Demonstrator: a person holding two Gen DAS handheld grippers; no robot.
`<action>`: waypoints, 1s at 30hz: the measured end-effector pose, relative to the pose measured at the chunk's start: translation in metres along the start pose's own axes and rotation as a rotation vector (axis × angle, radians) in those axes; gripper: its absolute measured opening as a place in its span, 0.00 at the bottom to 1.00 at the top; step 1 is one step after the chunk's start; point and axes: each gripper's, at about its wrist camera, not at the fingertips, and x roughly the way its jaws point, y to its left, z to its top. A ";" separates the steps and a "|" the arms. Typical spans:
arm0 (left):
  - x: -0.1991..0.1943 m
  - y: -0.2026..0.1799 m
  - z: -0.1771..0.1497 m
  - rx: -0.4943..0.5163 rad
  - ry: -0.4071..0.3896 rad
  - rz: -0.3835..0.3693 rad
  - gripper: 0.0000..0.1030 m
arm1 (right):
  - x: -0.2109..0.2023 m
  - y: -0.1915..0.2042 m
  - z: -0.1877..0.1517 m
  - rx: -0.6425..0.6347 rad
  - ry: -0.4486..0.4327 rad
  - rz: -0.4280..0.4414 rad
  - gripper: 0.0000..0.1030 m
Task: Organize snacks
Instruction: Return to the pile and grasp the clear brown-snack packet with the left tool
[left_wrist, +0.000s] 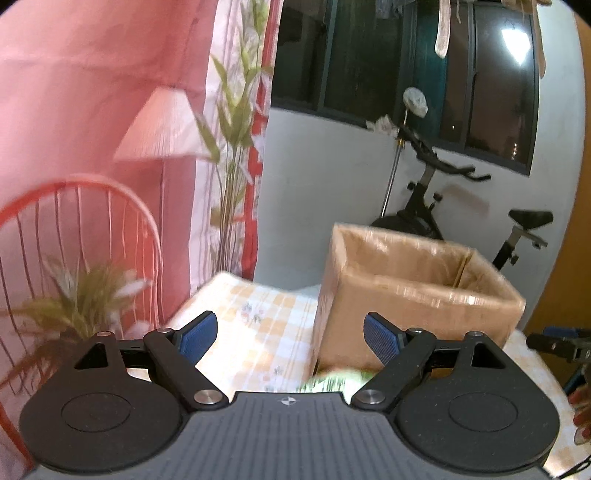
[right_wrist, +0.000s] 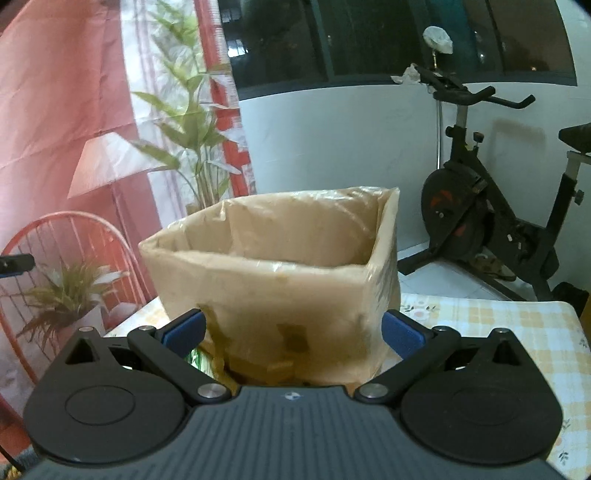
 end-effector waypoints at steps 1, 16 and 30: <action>0.003 0.000 -0.008 -0.001 0.014 0.001 0.85 | 0.000 0.002 -0.006 -0.003 -0.004 0.005 1.00; 0.044 -0.002 -0.111 -0.030 0.288 -0.011 0.70 | 0.008 0.020 -0.074 -0.058 0.010 -0.141 1.00; 0.062 -0.013 -0.159 -0.056 0.455 -0.105 0.33 | 0.011 0.021 -0.122 -0.079 0.098 -0.128 0.85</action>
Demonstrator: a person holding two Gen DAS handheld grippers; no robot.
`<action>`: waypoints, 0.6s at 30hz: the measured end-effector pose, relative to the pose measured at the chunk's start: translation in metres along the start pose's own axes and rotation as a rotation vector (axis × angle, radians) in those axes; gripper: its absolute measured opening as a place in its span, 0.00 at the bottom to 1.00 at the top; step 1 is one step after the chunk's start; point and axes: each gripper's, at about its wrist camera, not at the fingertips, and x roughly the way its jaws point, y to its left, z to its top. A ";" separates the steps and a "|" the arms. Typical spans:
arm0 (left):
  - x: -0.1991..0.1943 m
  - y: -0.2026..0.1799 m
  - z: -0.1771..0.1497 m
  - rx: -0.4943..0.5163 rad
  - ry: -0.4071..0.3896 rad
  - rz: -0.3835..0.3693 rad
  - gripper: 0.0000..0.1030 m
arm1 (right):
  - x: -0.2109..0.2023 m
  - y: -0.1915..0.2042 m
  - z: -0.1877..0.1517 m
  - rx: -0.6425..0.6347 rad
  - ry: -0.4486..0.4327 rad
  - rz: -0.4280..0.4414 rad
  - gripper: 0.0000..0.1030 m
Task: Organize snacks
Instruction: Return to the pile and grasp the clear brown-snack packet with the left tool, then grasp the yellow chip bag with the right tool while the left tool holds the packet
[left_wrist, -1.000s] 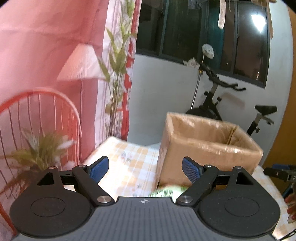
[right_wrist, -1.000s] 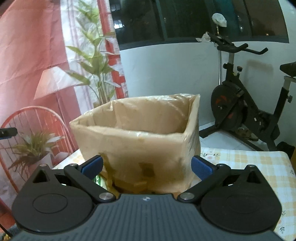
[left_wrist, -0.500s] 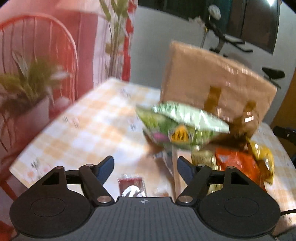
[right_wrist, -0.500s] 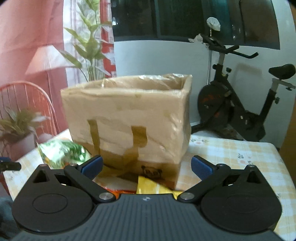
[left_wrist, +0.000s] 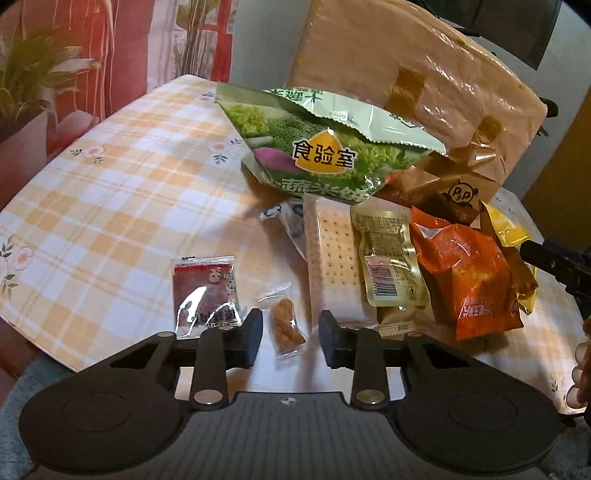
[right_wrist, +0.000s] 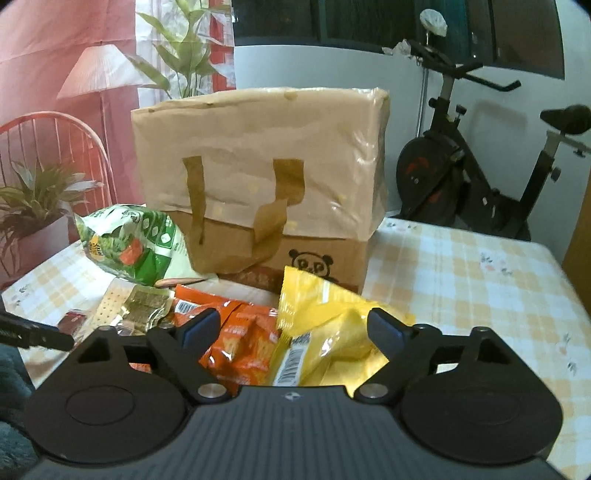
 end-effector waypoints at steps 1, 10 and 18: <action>0.000 0.001 0.000 -0.004 0.002 0.003 0.32 | 0.001 0.000 -0.001 0.002 0.001 0.005 0.83; 0.025 0.007 0.009 -0.034 0.050 0.021 0.28 | 0.003 -0.001 -0.004 0.019 0.008 0.019 0.79; 0.027 0.006 0.004 -0.028 0.010 0.024 0.18 | 0.005 -0.008 -0.008 0.049 0.020 -0.003 0.79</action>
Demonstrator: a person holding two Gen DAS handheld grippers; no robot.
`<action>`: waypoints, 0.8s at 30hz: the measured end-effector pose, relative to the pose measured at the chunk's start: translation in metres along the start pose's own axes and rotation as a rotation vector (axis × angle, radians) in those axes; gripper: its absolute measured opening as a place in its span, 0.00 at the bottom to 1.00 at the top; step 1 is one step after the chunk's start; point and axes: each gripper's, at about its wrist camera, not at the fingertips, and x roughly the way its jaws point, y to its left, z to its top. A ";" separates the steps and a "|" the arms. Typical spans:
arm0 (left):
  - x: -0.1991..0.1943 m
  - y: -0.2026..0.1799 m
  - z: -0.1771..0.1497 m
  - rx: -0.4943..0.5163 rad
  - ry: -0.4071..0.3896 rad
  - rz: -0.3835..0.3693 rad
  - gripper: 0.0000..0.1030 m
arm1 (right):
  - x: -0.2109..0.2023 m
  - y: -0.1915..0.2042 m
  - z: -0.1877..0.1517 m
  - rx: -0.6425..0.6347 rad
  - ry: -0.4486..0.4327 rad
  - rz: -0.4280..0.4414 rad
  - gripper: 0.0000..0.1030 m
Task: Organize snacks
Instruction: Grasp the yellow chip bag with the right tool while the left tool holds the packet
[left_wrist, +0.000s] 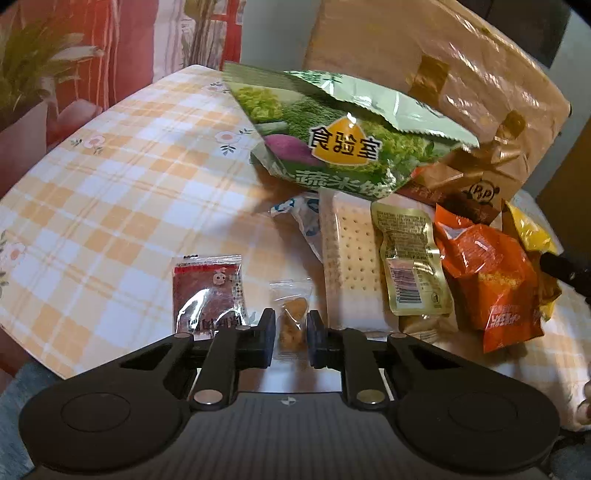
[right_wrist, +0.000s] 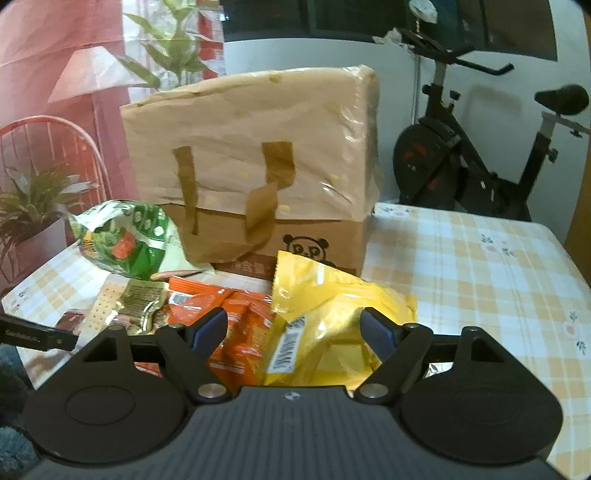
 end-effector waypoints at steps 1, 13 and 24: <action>-0.002 0.001 -0.001 -0.005 -0.014 -0.001 0.18 | 0.001 -0.002 0.000 0.007 0.002 -0.003 0.79; -0.030 -0.006 0.001 0.025 -0.148 -0.001 0.18 | 0.018 -0.019 0.004 0.052 0.017 -0.073 0.88; -0.033 -0.005 -0.001 0.026 -0.165 -0.021 0.18 | 0.041 -0.022 0.007 0.022 0.055 -0.069 1.00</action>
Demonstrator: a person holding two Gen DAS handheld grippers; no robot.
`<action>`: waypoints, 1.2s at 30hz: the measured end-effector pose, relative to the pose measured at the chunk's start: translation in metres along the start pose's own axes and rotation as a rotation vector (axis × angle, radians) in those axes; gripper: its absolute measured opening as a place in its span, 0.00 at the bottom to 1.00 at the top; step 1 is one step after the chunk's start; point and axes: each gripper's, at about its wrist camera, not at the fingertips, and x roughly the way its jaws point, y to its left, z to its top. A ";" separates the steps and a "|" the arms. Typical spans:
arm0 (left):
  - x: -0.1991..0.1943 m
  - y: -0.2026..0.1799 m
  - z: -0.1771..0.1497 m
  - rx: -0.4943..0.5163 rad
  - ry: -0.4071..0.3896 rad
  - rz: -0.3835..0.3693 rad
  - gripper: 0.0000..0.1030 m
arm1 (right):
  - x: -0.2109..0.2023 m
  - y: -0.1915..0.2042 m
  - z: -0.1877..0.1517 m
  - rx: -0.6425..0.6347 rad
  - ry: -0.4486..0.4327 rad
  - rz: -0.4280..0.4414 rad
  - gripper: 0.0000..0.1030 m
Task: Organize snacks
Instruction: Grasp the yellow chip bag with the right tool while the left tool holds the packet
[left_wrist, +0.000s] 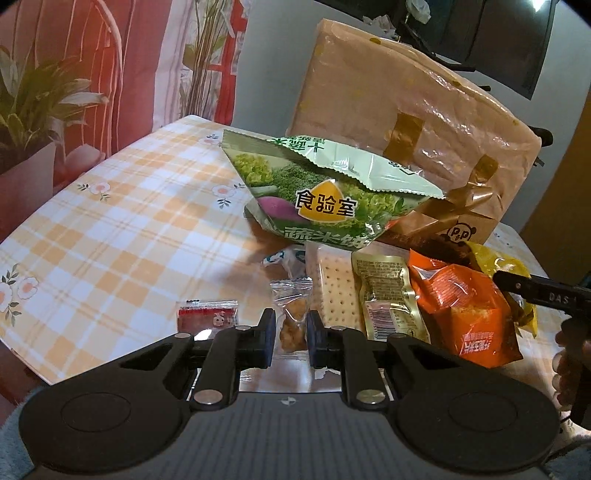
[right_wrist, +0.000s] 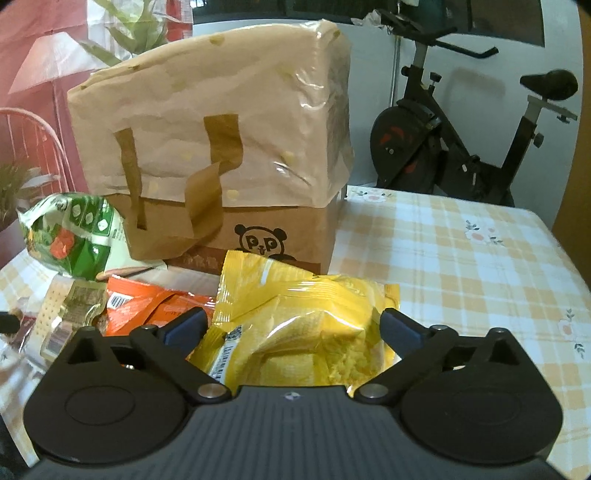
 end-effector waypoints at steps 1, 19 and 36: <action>0.000 0.001 0.000 -0.001 -0.004 -0.001 0.18 | 0.002 -0.001 0.001 0.006 -0.001 0.001 1.00; -0.002 0.001 0.002 0.005 -0.028 0.037 0.18 | 0.015 -0.032 0.007 0.188 0.033 0.024 0.98; -0.003 0.003 0.004 -0.002 -0.042 0.043 0.18 | 0.003 -0.027 -0.004 0.164 -0.029 0.052 0.80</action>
